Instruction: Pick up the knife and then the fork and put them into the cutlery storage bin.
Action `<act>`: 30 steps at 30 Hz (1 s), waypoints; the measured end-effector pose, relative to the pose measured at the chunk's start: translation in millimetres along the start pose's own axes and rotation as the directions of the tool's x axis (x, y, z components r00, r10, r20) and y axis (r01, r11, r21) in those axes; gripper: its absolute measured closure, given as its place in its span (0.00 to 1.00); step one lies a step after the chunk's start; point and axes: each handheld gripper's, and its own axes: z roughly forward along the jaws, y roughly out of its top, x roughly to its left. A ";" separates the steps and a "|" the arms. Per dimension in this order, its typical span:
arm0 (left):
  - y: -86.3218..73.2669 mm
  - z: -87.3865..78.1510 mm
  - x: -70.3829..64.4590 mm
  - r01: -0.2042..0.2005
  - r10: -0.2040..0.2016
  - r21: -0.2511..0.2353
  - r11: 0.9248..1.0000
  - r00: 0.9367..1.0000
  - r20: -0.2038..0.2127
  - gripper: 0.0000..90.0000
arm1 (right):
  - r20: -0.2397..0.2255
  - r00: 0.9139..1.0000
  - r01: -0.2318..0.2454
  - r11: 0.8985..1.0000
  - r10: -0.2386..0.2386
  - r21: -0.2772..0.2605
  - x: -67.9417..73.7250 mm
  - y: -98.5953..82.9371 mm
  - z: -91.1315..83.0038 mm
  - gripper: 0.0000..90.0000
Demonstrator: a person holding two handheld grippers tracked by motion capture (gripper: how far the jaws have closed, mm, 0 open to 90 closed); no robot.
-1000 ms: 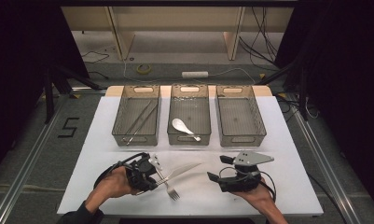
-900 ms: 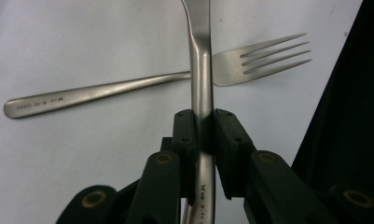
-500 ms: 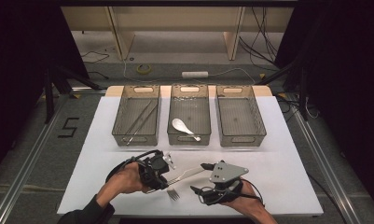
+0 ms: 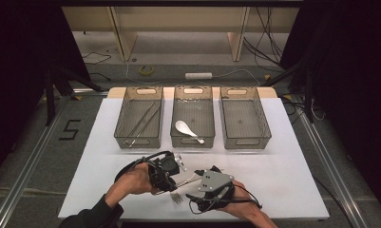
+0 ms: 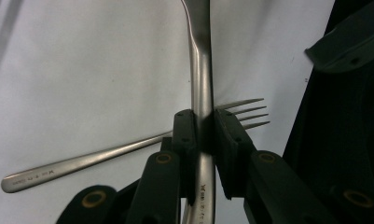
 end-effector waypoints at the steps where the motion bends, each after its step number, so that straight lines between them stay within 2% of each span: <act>1: 0.5 -0.4 -0.3 -0.001 0.001 0.000 1.000 1.000 -0.002 0.87 | 0.002 1.000 0.008 1.000 -0.008 0.003 0.2 0.2 1.8 0.30; 7: 5.5 -3.6 -3.0 -0.015 0.015 0.006 1.000 1.000 0.004 0.87 | 0.021 0.997 0.072 0.997 -0.073 0.027 4.8 3.2 11.7 0.32; 10: 7.9 -4.0 -5.0 -0.019 0.019 -0.001 1.000 1.000 0.006 0.87 | 0.050 0.991 0.121 0.992 -0.123 0.043 7.9 4.6 15.8 0.33; 13: 10.4 -4.7 -7.3 -0.021 0.021 -0.003 1.000 1.000 0.009 0.87 | 0.059 0.984 0.164 0.985 -0.167 0.060 10.4 6.1 20.9 0.36; 21: 13.6 -5.3 -10.2 -0.039 0.039 0.016 0.999 0.999 0.024 0.87 | 0.082 0.954 0.281 0.955 -0.289 0.098 15.0 5.1 26.9 0.51; 22: 13.8 -5.1 -10.6 -0.040 0.039 0.016 0.999 0.999 0.027 0.87 | 0.082 0.945 0.307 0.946 -0.316 0.108 14.7 5.1 26.6 0.53; 25: 15.2 -5.3 -12.2 -0.044 0.043 0.018 0.999 0.998 0.039 0.87 | 0.092 0.943 0.310 0.945 -0.319 0.107 18.4 4.4 28.5 0.58; 26: 15.5 -5.4 -12.6 -0.044 0.043 0.016 0.999 0.998 0.041 0.87 | 0.098 0.934 0.333 0.936 -0.345 0.116 19.7 4.0 29.4 0.60; 27: 16.0 -5.4 -12.7 -0.047 0.046 0.014 0.999 0.998 0.045 0.87 | 0.096 0.918 0.370 0.919 -0.384 0.138 18.6 4.2 28.6 0.63; 28: 16.4 -5.3 -13.1 -0.048 0.047 0.018 0.999 0.998 0.049 0.87 | 0.104 0.921 0.361 0.923 -0.375 0.133 20.9 3.8 29.6 0.66; 30: 16.9 -4.3 -13.5 -0.042 0.041 0.019 0.999 0.998 0.050 0.87 | 0.104 0.913 0.380 0.915 -0.394 0.135 21.2 3.7 29.6 0.72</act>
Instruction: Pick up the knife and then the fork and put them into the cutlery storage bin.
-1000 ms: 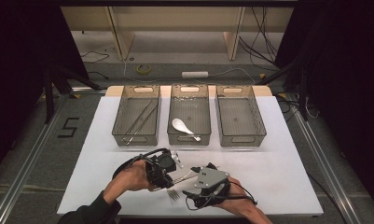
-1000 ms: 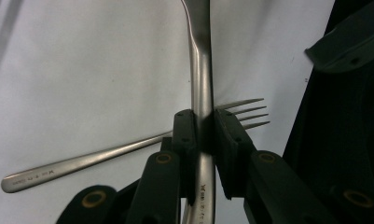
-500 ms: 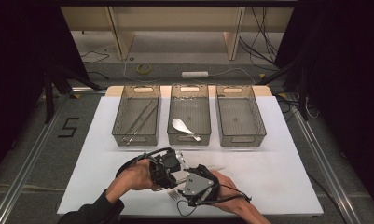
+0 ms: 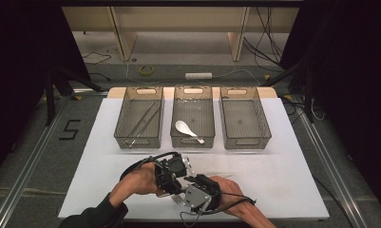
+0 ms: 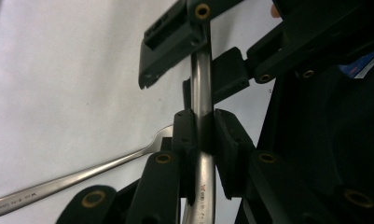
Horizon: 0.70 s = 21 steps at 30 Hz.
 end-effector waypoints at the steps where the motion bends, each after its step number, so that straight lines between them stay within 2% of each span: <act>1: 0.1 0.1 0.5 0.000 0.000 0.001 1.000 1.000 0.001 0.87 | 0.000 1.000 0.005 1.000 -0.005 -0.001 0.6 0.1 -0.4 0.73; 3: 0.1 0.0 1.6 0.003 -0.003 0.001 1.000 1.000 0.001 0.87 | 0.002 1.000 0.028 1.000 -0.028 0.006 2.0 0.3 -0.5 0.78; 4: 0.0 0.1 2.0 0.004 -0.004 0.001 1.000 1.000 0.003 0.87 | 0.001 0.997 0.078 0.997 -0.078 0.011 0.8 -0.4 -0.7 0.79; 5: -0.1 0.3 2.2 0.004 -0.004 0.001 1.000 1.000 0.004 0.87 | 0.010 0.996 0.084 0.996 -0.084 0.011 1.6 0.0 -0.5 0.80; 6: 0.1 0.4 2.4 0.002 -0.002 0.004 1.000 1.000 0.006 0.87 | 0.007 0.993 0.115 0.993 -0.115 0.007 1.1 -0.3 0.3 0.80; 9: 0.3 1.1 2.1 -0.002 0.002 0.004 1.000 1.000 0.009 0.87 | 0.007 0.989 0.147 0.989 -0.148 0.014 2.8 -0.4 0.5 0.84; 10: 0.3 1.1 2.1 -0.003 0.003 0.000 1.000 1.000 0.012 0.87 | 0.003 0.992 0.124 0.992 -0.124 0.022 6.4 -0.3 0.6 0.85; 12: 0.3 0.2 2.6 -0.003 0.003 -0.014 1.000 1.000 0.015 0.86 | -0.012 0.987 0.163 0.986 -0.163 0.027 6.4 -1.4 1.1 0.89; 16: 0.1 -0.3 3.0 -0.001 0.001 -0.031 1.000 1.000 0.018 0.86 | -0.026 0.984 0.177 0.984 -0.177 0.018 5.8 -3.0 1.5 0.90; 19: -0.2 -1.8 3.6 -0.009 0.009 -0.055 0.998 1.000 0.003 0.84 | -0.037 0.986 0.162 0.987 -0.161 0.020 4.0 -4.5 -0.3 0.91; 20: -0.5 -2.9 4.1 -0.006 0.006 -0.064 0.998 1.000 -0.008 0.82 | -0.042 0.982 0.183 0.983 -0.182 0.019 1.1 -5.6 -0.8 0.91; 21: -1.2 -4.6 4.8 -0.002 0.000 -0.077 0.997 1.000 -0.019 0.78 | -0.051 0.987 0.156 0.988 -0.155 0.021 1.6 -6.2 -0.9 0.91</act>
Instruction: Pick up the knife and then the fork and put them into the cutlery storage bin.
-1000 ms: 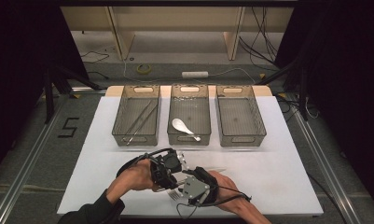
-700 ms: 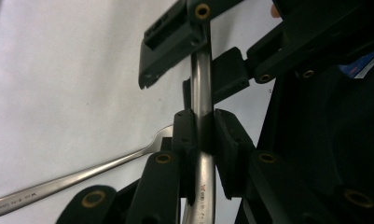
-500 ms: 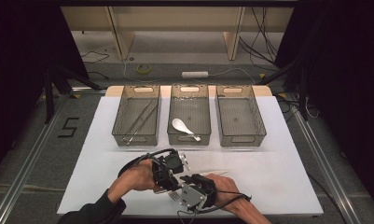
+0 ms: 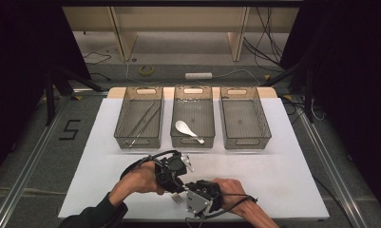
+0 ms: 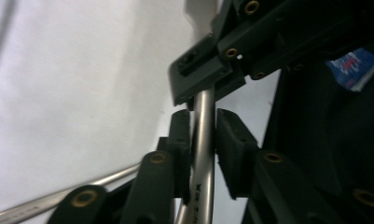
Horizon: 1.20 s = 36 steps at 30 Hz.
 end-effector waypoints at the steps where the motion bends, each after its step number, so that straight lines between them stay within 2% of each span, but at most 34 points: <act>1: -1.1 -2.2 1.4 0.011 -0.011 -0.019 1.000 1.000 -0.006 0.75 | -0.002 1.000 -0.001 1.000 0.001 0.009 -0.2 -1.9 0.1 0.91; 4: -6.0 -11.6 6.3 0.032 -0.035 -0.068 0.997 0.999 -0.035 0.66 | -0.002 1.000 0.002 1.000 -0.002 0.020 -3.3 -6.6 1.5 0.91; 6: -9.5 -16.7 8.7 0.052 -0.058 -0.093 0.994 0.996 -0.061 0.58 | -0.006 0.999 -0.042 0.999 0.042 0.025 -5.6 -9.3 0.8 0.91; 8: -13.3 -21.7 10.9 0.064 -0.076 -0.123 0.990 0.993 -0.089 0.51 | -0.007 1.000 -0.027 0.999 0.027 0.047 -12.8 -14.0 -0.6 0.91; 9: -14.9 -23.3 11.8 0.074 -0.088 -0.140 0.987 0.992 -0.094 0.47 | -0.006 0.998 -0.066 0.996 0.067 0.059 -14.2 -16.3 -1.4 0.91; 10: -17.4 -25.6 13.5 0.083 -0.102 -0.167 0.982 0.989 -0.107 0.45 | -0.002 0.998 -0.060 0.996 0.060 0.064 -17.0 -18.6 -2.1 0.91; 11: -19.5 -27.2 14.3 0.081 -0.106 -0.191 0.978 0.987 -0.124 0.42 | 0.010 0.990 -0.143 0.988 0.143 0.056 -16.8 -20.7 -2.6 0.91; 12: -21.6 -28.3 14.9 0.088 -0.118 -0.218 0.972 0.984 -0.132 0.39 | 0.010 0.991 -0.134 0.989 0.134 0.055 -22.5 -24.5 -3.8 0.91; 13: -23.2 -29.2 15.8 0.086 -0.120 -0.227 0.970 0.983 -0.141 0.38 | 0.017 0.984 -0.178 0.982 0.177 0.059 -24.2 -26.9 -5.4 0.91; 14: -24.9 -30.1 16.7 0.089 -0.130 -0.246 0.965 0.979 -0.156 0.37 | 0.028 0.982 -0.190 0.980 0.189 0.059 -27.0 -29.3 -6.3 0.91; 16: -29.1 -33.0 18.9 0.095 -0.150 -0.297 0.950 0.974 -0.169 0.34 | 0.043 0.975 -0.219 0.973 0.216 0.074 -34.0 -35.7 -9.4 0.91; 17: -30.6 -33.5 19.4 0.099 -0.158 -0.311 0.945 0.972 -0.173 0.33 | 0.052 0.971 -0.237 0.968 0.233 0.078 -38.4 -40.3 -10.9 0.91; 18: -33.0 -33.3 19.7 0.102 -0.170 -0.336 0.936 0.969 -0.180 0.32 | 0.056 0.966 -0.258 0.963 0.254 0.081 -40.4 -42.8 -12.2 0.91; 19: -35.6 -32.6 20.2 0.103 -0.176 -0.352 0.930 0.968 -0.180 0.31 | 0.057 0.961 -0.274 0.958 0.270 0.086 -45.0 -47.4 -14.9 0.91; 20: -37.7 -32.0 21.0 0.105 -0.179 -0.360 0.927 0.967 -0.181 0.31 | 0.074 0.951 -0.307 0.948 0.302 0.082 -47.7 -50.3 -16.5 0.91; 22: -44.6 -28.3 22.9 0.122 -0.213 -0.401 0.908 0.959 -0.189 0.29 | 0.088 0.938 -0.342 0.937 0.335 0.072 -54.6 -57.0 -20.4 0.91; 24: -50.9 -23.7 24.7 0.134 -0.240 -0.436 0.890 0.951 -0.196 0.29 | 0.099 0.920 -0.385 0.921 0.379 0.062 -62.2 -63.6 -24.9 0.91; 26: -57.4 -18.9 26.5 0.139 -0.257 -0.458 0.878 0.945 -0.204 0.27 | 0.107 0.901 -0.427 0.903 0.420 0.052 -71.0 -69.5 -30.4 0.91; 27: -60.4 -16.8 27.0 0.143 -0.268 -0.468 0.872 0.940 -0.212 0.27 | 0.111 0.894 -0.440 0.897 0.434 0.043 -76.4 -72.6 -33.2 0.91; 28: -63.7 -15.5 27.4 0.146 -0.281 -0.482 0.864 0.934 -0.220 0.27 | 0.115 0.881 -0.465 0.885 0.458 0.032 -81.5 -75.3 -36.0 0.91; 29: -66.7 -14.2 28.1 0.158 -0.297 -0.496 0.854 0.930 -0.215 0.27 | 0.120 0.865 -0.493 0.870 0.487 0.022 -86.9 -78.0 -38.9 0.91; 30: -69.5 -13.2 28.7 0.169 -0.309 -0.503 0.848 0.928 -0.208 0.26 | 0.121 0.848 -0.521 0.853 0.516 0.012 -92.7 -81.1 -40.8 0.91; 32: -75.1 -11.4 29.1 0.181 -0.324 -0.512 0.840 0.924 -0.205 0.25 | 0.130 0.817 -0.566 0.824 0.562 -0.005 -104.1 -87.7 -44.0 0.91; 33: -77.6 -10.8 29.0 0.184 -0.328 -0.514 0.838 0.922 -0.206 0.24 | 0.129 0.797 -0.593 0.805 0.590 -0.021 -109.8 -91.3 -45.5 0.91; 34: -80.0 -10.5 28.6 0.184 -0.332 -0.521 0.834 0.921 -0.206 0.24 | 0.126 0.773 -0.623 0.781 0.622 -0.033 -115.3 -94.6 -47.1 0.91; 35: -82.3 -10.8 28.3 0.183 -0.333 -0.528 0.829 0.920 -0.204 0.23 | 0.129 0.754 -0.644 0.763 0.644 -0.044 -121.2 -97.8 -48.7 0.91; 36: -84.2 -11.3 27.9 0.181 -0.338 -0.540 0.822 0.918 -0.206 0.23 | 0.135 0.737 -0.662 0.748 0.662 -0.052 -127.4 -100.6 -50.5 0.91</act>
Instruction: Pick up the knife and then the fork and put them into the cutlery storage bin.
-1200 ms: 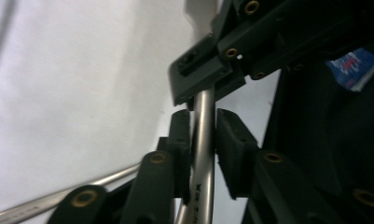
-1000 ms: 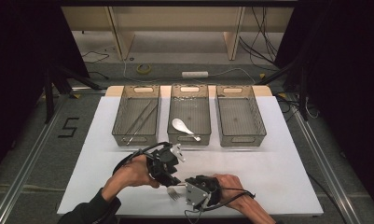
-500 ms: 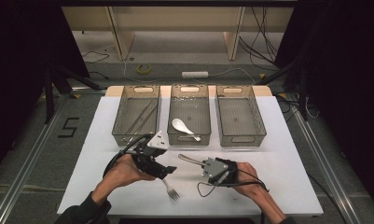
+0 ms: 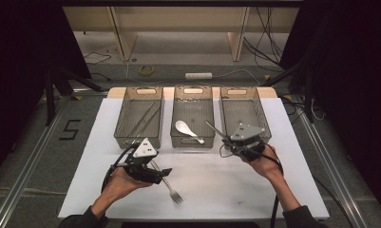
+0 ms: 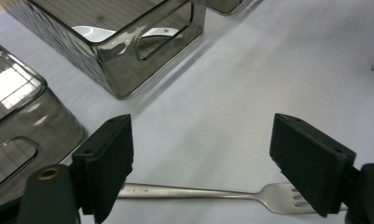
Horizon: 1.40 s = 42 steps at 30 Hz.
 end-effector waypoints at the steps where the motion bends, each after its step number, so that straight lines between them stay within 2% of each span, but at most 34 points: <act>1: -0.8 -1.7 0.4 0.005 -0.005 -0.010 1.000 1.000 -0.002 0.23 | 0.004 1.000 -0.029 1.000 0.029 -0.007 -6.6 2.3 -1.1 0.91; 6: -3.1 -8.8 3.5 0.035 -0.035 -0.082 0.996 0.999 0.003 0.22 | 0.034 0.990 -0.137 0.990 0.139 -0.036 -38.8 15.7 -1.6 0.91; 10: -6.3 -11.5 5.7 0.059 -0.058 -0.105 0.993 0.998 0.008 0.21 | 0.047 0.977 -0.207 0.977 0.209 -0.048 -59.8 24.8 4.0 0.91; 16: -9.3 -12.3 4.8 0.058 -0.057 -0.093 0.994 0.998 0.012 0.20 | 0.071 0.965 -0.252 0.967 0.253 -0.035 -83.9 35.6 16.1 0.91; 21: -9.5 -14.1 3.9 0.059 -0.058 -0.100 0.993 0.998 0.015 0.20 | 0.111 0.954 -0.280 0.960 0.277 0.004 -100.4 40.4 31.5 0.91; 26: -11.8 -16.5 5.2 0.072 -0.071 -0.108 0.992 0.997 0.013 0.20 | 0.138 0.941 -0.313 0.950 0.308 0.017 -113.8 39.3 40.9 0.91; 30: -12.9 -17.6 6.0 0.082 -0.081 -0.110 0.991 0.997 0.011 0.20 | 0.164 0.926 -0.350 0.936 0.340 0.038 -122.0 33.1 49.5 0.91; 34: -12.8 -17.4 5.7 0.081 -0.080 -0.108 0.991 0.997 0.011 0.20 | 0.176 0.920 -0.367 0.928 0.352 0.064 -126.1 28.2 58.8 0.91; 38: -12.4 -17.6 6.0 0.091 -0.089 -0.116 0.989 0.996 0.021 0.20 | 0.184 0.914 -0.380 0.923 0.363 0.067 -127.7 25.6 66.7 0.91; 42: -12.8 -17.7 6.5 0.090 -0.089 -0.113 0.989 0.996 0.020 0.20 | 0.196 0.913 -0.379 0.922 0.358 0.082 -128.6 24.1 74.1 0.91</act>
